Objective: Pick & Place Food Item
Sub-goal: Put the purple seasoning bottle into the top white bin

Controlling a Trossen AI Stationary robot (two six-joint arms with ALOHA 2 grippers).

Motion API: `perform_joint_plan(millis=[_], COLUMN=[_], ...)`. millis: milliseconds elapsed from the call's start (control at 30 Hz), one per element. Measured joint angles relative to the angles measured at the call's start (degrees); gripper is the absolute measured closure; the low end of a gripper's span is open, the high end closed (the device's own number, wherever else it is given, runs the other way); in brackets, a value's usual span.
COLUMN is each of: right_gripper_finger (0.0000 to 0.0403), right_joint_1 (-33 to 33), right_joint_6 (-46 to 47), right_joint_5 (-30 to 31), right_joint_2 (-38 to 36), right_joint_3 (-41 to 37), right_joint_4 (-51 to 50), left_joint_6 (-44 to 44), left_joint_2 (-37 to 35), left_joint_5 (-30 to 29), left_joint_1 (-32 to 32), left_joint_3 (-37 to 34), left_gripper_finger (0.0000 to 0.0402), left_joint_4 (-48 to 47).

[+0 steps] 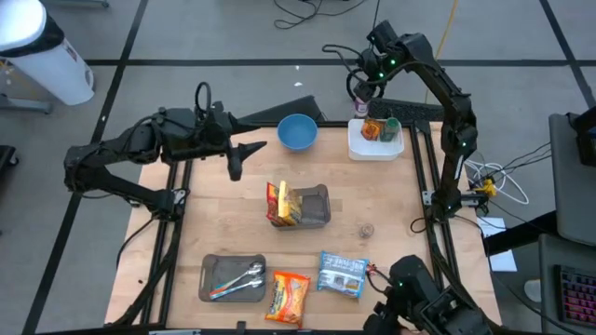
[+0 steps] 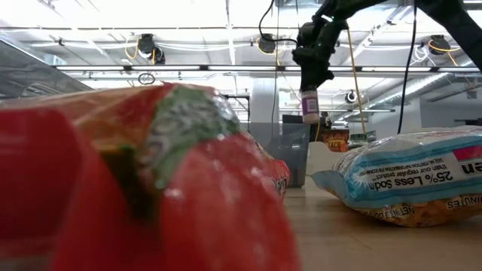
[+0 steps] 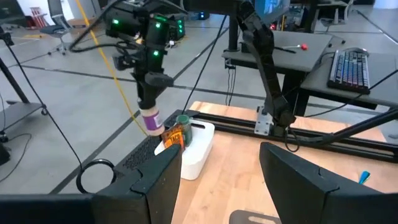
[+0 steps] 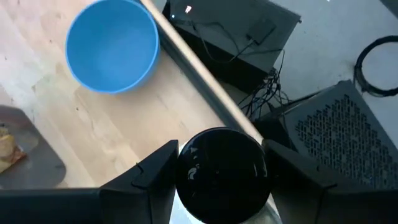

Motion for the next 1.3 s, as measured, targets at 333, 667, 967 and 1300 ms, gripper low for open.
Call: perform_joint_plan(millis=[333,667,967,1300], right_gripper_finger=[0.0205,0.0205,0.0205,0.0205], right_joint_1=[1.16,2.21,2.28,0.97], right_joint_6=[5.03,13.83,11.61,7.45], right_joint_5=[0.01,0.15,0.33,1.85], right_joint_2=[-10.59,-26.36,-25.2,-24.47], right_joint_3=[-20.31,-48.95,-51.35,-51.33], right_joint_4=[12.81,39.11,40.31,39.39], left_joint_6=[-1.66,-1.88,-3.58,-4.89], left_joint_2=[-0.04,-0.04,-0.04,-0.04], left_joint_5=[0.0,0.04,0.19,3.43], left_joint_1=[1.18,1.18,2.79,5.02], left_joint_3=[0.0,0.0,0.0,0.0], left_gripper_finger=[0.0178,0.0179,0.0178,0.0178], left_joint_4=[-0.5,-0.44,0.26,1.1])
